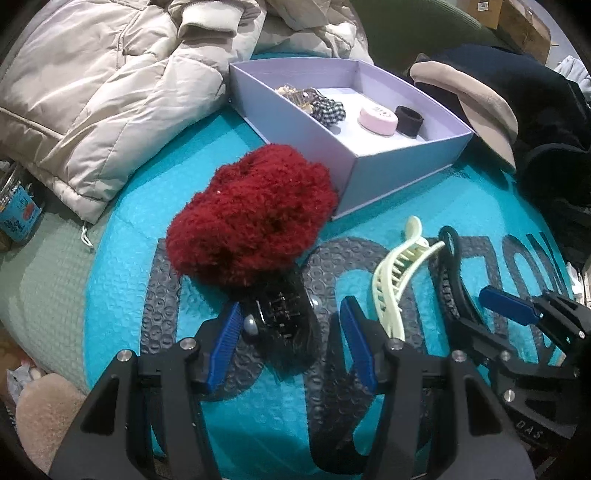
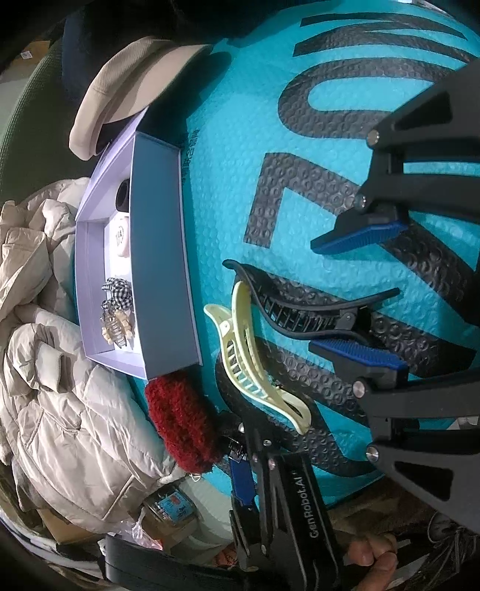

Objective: Organize objects
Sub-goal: 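Close left tool on black claw clip while right tool closes on black long clip, then lift and carry both black clips over the white box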

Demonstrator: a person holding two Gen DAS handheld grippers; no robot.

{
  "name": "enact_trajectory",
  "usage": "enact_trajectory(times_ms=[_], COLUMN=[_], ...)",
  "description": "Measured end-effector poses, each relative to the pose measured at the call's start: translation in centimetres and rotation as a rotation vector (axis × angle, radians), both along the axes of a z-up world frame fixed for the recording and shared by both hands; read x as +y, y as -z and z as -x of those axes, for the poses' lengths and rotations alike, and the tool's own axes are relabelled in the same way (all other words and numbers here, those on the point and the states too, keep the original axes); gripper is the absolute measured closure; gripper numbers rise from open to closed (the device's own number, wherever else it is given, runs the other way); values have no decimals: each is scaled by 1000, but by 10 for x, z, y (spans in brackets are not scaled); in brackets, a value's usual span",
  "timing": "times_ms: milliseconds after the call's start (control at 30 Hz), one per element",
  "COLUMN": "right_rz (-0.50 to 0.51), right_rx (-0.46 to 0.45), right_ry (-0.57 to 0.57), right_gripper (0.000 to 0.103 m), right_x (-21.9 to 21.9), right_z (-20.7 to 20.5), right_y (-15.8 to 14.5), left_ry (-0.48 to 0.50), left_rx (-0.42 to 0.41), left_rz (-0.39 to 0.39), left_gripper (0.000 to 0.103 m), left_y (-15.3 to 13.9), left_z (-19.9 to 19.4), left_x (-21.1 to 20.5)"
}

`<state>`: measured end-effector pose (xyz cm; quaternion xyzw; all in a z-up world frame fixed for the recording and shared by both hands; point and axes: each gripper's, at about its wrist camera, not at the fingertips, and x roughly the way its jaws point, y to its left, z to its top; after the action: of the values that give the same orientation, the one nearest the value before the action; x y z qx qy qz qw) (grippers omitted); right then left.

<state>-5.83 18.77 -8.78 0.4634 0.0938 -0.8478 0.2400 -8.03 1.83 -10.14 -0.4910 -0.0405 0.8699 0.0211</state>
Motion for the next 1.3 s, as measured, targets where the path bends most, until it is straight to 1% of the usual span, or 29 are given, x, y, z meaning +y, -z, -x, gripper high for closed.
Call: enact_trajectory(times_ms=[133,233,267,300,367,433,500,700,933,1300], right_rz=[5,11,10,9,10,9,22,16,29,27], right_rx=[2,4,6,7,4,5,-2,0,8,45], right_ry=[2,8,9,5,-8,-15,-23,-32,-31,-29], right_gripper=[56,56,58,69,80,81,84,85,85,85], right_x=[0,1,1,1,1,1,3,6,11,17], right_z=[0,0,0,0,-1,-2,-3,-13,-24,-37], right_y=[1,1,1,1,1,0,-2,-8,-17,-46], left_ry=[-2,-12,-14,-18,-14,-5,5,32,60,100], left_rx=[1,3,4,7,8,5,-5,-30,-17,14], left_rz=[-13,-3,1,6,4,-13,-37,-67,-80,-60], left_gripper=[50,51,53,62,62,62,62,63,63,63], left_y=[0,2,2,2,1,0,-1,-5,-19,-53], left_z=[4,7,7,6,5,2,-1,-12,-25,-40], left_x=[-3,-3,-3,-2,-3,-3,-3,3,10,21])
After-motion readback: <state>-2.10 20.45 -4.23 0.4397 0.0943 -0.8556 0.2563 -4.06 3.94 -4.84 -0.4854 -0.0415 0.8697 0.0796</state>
